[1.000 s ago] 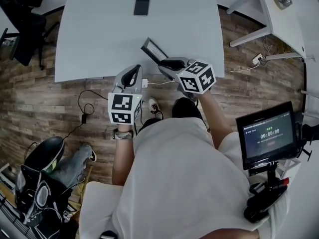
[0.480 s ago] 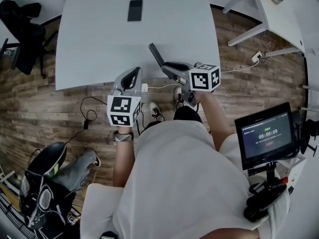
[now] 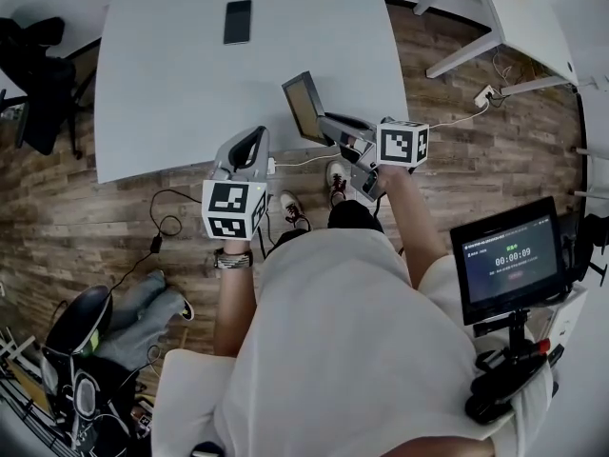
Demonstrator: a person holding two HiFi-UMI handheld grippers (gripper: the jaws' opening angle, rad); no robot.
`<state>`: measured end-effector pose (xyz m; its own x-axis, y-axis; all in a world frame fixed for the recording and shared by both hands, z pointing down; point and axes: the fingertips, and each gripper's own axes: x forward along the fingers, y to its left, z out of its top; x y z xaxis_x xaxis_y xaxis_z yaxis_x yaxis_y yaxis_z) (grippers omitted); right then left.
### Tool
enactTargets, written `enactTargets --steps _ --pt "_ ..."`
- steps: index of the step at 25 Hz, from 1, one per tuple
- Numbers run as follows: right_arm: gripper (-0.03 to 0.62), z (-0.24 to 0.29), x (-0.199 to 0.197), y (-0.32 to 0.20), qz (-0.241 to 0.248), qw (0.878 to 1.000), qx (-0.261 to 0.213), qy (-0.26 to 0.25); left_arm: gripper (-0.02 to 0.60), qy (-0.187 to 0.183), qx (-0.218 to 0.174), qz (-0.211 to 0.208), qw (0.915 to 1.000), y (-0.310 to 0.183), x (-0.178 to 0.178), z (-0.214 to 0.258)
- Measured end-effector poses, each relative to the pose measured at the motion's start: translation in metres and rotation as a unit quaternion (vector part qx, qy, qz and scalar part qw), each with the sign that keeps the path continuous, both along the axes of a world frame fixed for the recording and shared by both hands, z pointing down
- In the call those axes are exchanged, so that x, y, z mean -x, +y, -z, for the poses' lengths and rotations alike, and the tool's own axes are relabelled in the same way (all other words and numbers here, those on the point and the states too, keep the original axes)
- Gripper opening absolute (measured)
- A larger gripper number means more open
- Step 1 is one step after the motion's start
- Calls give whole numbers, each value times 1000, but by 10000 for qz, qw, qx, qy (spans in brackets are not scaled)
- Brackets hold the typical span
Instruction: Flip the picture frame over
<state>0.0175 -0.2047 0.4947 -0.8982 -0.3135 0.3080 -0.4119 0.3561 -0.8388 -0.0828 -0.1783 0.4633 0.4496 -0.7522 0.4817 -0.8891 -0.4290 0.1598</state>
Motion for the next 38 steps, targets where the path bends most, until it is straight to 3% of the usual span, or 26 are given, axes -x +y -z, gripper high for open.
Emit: enactTargets --steps 7,19,38 --pt "87 -5 -17 -2 -179 9993 255 -202 5 44 -19 -14 10000 -1 -6 -1" --pt "100 -13 -29 5 20 9995 223 -227 5 75 19 -22 10000 3 -7 -2" --pt "87 -83 -59 16 64 9961 874 -36 5 4 314 -163 9994 1 -13 -21"
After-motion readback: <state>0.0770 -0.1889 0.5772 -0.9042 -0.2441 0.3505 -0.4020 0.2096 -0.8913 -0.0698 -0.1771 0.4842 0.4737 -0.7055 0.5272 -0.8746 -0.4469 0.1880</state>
